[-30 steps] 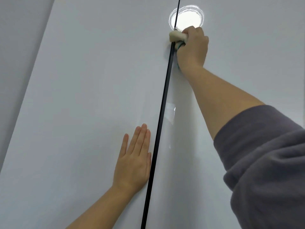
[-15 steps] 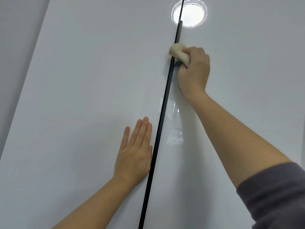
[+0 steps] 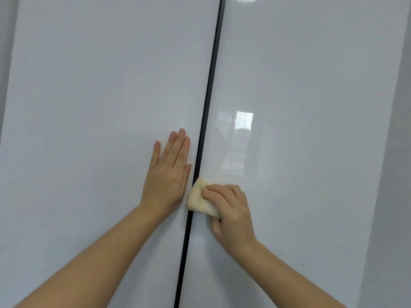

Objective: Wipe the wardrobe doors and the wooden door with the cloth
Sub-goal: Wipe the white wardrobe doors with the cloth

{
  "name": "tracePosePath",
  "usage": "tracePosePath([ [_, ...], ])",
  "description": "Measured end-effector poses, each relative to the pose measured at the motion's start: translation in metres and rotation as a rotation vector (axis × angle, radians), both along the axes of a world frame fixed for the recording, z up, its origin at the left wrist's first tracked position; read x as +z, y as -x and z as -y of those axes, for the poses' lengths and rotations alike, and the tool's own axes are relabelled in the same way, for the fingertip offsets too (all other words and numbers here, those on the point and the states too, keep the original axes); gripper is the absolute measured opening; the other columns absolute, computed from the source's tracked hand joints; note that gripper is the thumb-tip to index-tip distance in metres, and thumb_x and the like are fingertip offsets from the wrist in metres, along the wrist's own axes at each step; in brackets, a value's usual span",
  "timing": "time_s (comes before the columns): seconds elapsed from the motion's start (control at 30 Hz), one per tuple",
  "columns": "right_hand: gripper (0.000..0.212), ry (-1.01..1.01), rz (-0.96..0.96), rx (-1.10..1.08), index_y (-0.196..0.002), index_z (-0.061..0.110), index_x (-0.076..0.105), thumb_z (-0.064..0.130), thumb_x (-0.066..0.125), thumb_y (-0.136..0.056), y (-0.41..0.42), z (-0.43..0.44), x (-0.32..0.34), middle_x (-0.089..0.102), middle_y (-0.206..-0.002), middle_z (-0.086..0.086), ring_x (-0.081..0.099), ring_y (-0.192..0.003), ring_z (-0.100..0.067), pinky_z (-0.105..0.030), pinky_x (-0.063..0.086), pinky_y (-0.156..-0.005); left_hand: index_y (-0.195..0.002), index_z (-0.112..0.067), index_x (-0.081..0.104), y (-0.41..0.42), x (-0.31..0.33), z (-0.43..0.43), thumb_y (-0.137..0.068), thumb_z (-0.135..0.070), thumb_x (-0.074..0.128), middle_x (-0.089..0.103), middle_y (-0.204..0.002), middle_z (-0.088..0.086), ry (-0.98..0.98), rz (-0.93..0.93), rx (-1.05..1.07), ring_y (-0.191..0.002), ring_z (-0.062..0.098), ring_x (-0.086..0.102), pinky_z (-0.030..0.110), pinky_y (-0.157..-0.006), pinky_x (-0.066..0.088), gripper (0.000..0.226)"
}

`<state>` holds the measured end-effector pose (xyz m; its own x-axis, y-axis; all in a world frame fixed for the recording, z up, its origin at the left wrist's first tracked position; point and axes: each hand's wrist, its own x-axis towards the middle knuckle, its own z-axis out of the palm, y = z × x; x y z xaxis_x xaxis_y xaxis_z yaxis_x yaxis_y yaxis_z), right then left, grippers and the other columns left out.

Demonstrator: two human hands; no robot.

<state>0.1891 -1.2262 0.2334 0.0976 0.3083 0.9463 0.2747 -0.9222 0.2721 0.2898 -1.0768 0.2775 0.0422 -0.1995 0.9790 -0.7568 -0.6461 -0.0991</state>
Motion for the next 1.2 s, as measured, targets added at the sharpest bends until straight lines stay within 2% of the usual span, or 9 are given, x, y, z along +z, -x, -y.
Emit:
tracePosePath([
  [0.17, 0.035, 0.044, -0.053, 0.014, -0.104, 0.012, 0.066, -0.007, 0.070, -0.075, 0.004, 0.004, -0.056, 0.063, -0.112, 0.004, 0.055, -0.090, -0.023, -0.035, 0.044, -0.073, -0.151, -0.003, 0.026, 0.015, -0.043, 0.003, -0.102, -0.020, 0.026, 0.019, -0.161, 0.008, -0.006, -0.074, -0.060, -0.150, 0.021, 0.013, 0.049, -0.121, 0.009, 0.052],
  [0.33, 0.017, 0.239, -0.138, -0.056, -0.097, 0.016, 0.064, 0.004, 0.052, -0.097, 0.018, 0.012, -0.111, 0.063, -0.107, 0.005, 0.055, -0.082, -0.022, -0.034, 0.044, -0.064, -0.154, -0.007, 0.020, 0.025, -0.068, 0.013, -0.103, -0.029, 0.028, 0.013, -0.163, 0.005, 0.002, -0.156, -0.063, -0.151, 0.018, 0.007, 0.051, -0.121, 0.006, 0.056],
  [0.47, 0.020, 0.343, -0.195, -0.113, -0.093, 0.016, 0.065, 0.003, 0.051, -0.097, 0.030, 0.020, -0.105, 0.065, -0.104, 0.004, 0.053, -0.080, -0.023, -0.035, 0.045, -0.062, -0.154, -0.008, 0.019, 0.029, -0.074, 0.020, -0.101, -0.026, 0.030, 0.013, -0.163, 0.004, 0.037, -0.186, -0.024, -0.151, 0.018, 0.008, 0.053, -0.120, 0.009, 0.057],
  [0.53, 0.018, 0.294, -0.113, -0.118, -0.102, 0.017, 0.063, 0.004, 0.052, -0.096, 0.032, 0.030, -0.077, 0.066, -0.110, 0.001, 0.056, -0.086, -0.026, -0.035, 0.046, -0.069, -0.154, -0.008, 0.019, 0.029, -0.075, 0.024, -0.100, -0.023, 0.029, 0.013, -0.163, 0.004, 0.060, -0.184, -0.015, -0.151, 0.018, 0.008, 0.053, -0.120, 0.008, 0.057],
  [0.63, 0.041, 0.061, 0.023, -0.168, -0.106, 0.016, 0.066, -0.008, 0.066, -0.073, 0.035, 0.048, -0.032, 0.067, -0.112, -0.004, 0.056, -0.096, -0.027, -0.035, 0.041, -0.075, -0.155, -0.008, 0.016, 0.029, -0.078, 0.032, -0.099, -0.019, 0.029, 0.010, -0.163, 0.003, 0.103, -0.187, 0.004, -0.151, 0.018, 0.006, 0.052, -0.121, 0.004, 0.058],
  [0.7, 0.043, 0.027, 0.045, -0.203, -0.105, 0.014, 0.067, -0.009, 0.066, -0.069, 0.039, 0.053, -0.033, 0.067, -0.112, -0.005, 0.055, -0.097, -0.028, -0.035, 0.040, -0.076, -0.155, -0.008, 0.015, 0.030, -0.080, 0.037, -0.099, -0.017, 0.030, 0.009, -0.163, 0.004, 0.128, -0.191, 0.001, -0.151, 0.018, 0.006, 0.053, -0.121, 0.003, 0.058],
  [0.83, 0.019, 0.332, -0.108, -0.233, -0.100, 0.019, 0.063, 0.004, 0.051, -0.095, 0.058, 0.068, -0.114, 0.061, -0.116, -0.002, 0.058, -0.090, -0.028, -0.035, 0.042, -0.074, -0.155, -0.008, 0.015, 0.034, -0.079, 0.042, -0.099, -0.014, 0.029, 0.009, -0.163, 0.003, 0.181, -0.221, -0.029, -0.151, 0.017, 0.005, 0.052, -0.121, 0.001, 0.058],
  [0.93, 0.026, 0.457, -0.230, -0.268, -0.094, 0.020, 0.064, 0.004, 0.044, -0.098, 0.074, 0.082, -0.142, 0.062, -0.111, -0.003, 0.061, -0.085, -0.025, -0.034, 0.043, -0.072, -0.155, -0.010, 0.013, 0.037, -0.080, 0.044, -0.099, -0.014, 0.027, 0.009, -0.164, 0.002, 0.210, -0.251, -0.054, -0.151, 0.016, 0.004, 0.050, -0.121, -0.003, 0.058],
  [1.2, 0.042, 0.054, -0.048, -0.270, -0.111, 0.023, 0.058, 0.005, 0.062, -0.073, 0.067, 0.093, -0.054, 0.050, -0.116, -0.004, 0.052, -0.104, -0.027, -0.033, 0.034, -0.084, -0.155, -0.009, 0.013, 0.034, -0.082, 0.047, -0.101, -0.018, 0.027, 0.010, -0.163, 0.003, 0.212, -0.233, -0.020, -0.151, 0.016, 0.005, 0.050, -0.121, -0.003, 0.057],
])
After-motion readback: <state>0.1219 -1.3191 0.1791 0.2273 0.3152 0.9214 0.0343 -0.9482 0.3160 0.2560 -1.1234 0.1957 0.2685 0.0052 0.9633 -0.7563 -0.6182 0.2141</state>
